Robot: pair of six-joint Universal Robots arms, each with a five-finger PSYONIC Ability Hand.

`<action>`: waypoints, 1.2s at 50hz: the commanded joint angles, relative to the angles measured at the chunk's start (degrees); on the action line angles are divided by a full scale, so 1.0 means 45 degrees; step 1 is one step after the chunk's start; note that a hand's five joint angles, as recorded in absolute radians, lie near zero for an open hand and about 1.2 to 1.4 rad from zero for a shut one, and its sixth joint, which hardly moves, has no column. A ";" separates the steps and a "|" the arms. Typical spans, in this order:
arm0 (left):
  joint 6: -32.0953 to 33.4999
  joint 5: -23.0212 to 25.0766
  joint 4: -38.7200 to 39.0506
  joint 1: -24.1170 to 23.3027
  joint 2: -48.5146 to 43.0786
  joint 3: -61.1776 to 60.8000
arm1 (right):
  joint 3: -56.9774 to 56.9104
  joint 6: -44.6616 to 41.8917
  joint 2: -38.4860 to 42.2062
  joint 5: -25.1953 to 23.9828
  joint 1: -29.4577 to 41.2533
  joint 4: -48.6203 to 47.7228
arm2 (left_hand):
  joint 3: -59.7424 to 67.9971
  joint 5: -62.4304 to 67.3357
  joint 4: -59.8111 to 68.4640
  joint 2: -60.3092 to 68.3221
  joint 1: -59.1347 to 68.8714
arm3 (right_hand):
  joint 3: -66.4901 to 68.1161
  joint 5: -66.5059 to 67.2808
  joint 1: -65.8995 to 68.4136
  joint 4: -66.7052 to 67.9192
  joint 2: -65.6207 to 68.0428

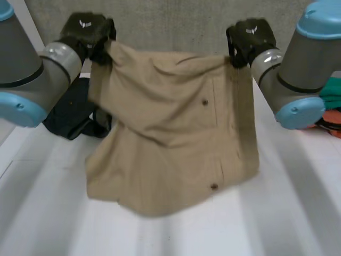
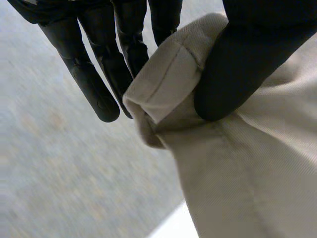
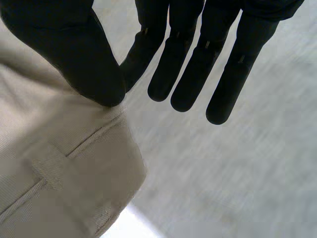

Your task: Fold the laundry.

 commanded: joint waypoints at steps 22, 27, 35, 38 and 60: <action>-0.2772 0.0793 0.3264 -0.0264 0.1335 -0.2813 | 0.2142 0.1164 -0.1319 -0.0812 0.0536 -0.0888 | 0.1931 0.1900 0.1930 0.1900 0.2439 | -0.5286 -0.5060 -0.4692 -0.5404 -0.5173; -0.2107 0.2027 0.3050 -0.0557 0.1608 -0.4359 | 0.2949 0.1164 -0.1047 -0.1712 0.0439 -0.1354 | 0.1931 0.1900 0.1930 0.1900 0.2439 | -1.0853 -1.0628 -1.0259 -1.0971 -1.0740; -0.0291 0.2927 0.1859 -0.1396 0.3892 -0.7288 | 0.2150 0.0696 -0.0265 -0.3568 -0.0030 -0.2000 | 0.1744 0.1713 0.1743 0.1714 0.2253 | -1.2916 -1.2691 -1.2322 -1.3034 -1.2803; 0.0198 0.3025 0.1371 -0.1767 0.4635 -0.8304 | 0.1466 0.0228 0.0164 -0.3842 -0.0206 -0.1903 | 0.1335 0.1304 0.1334 0.1304 0.1843 | -1.2916 -1.2691 -1.2322 -1.3034 -1.2803; -0.0523 -0.1935 0.0181 0.0399 0.0424 -0.4544 | 0.4000 -0.0945 0.0205 -0.2085 -0.0246 -0.0320 | -1.1382 -1.1413 -1.1383 -1.1413 -1.0874 | -1.2916 -1.2691 -1.2322 -1.3034 -1.2803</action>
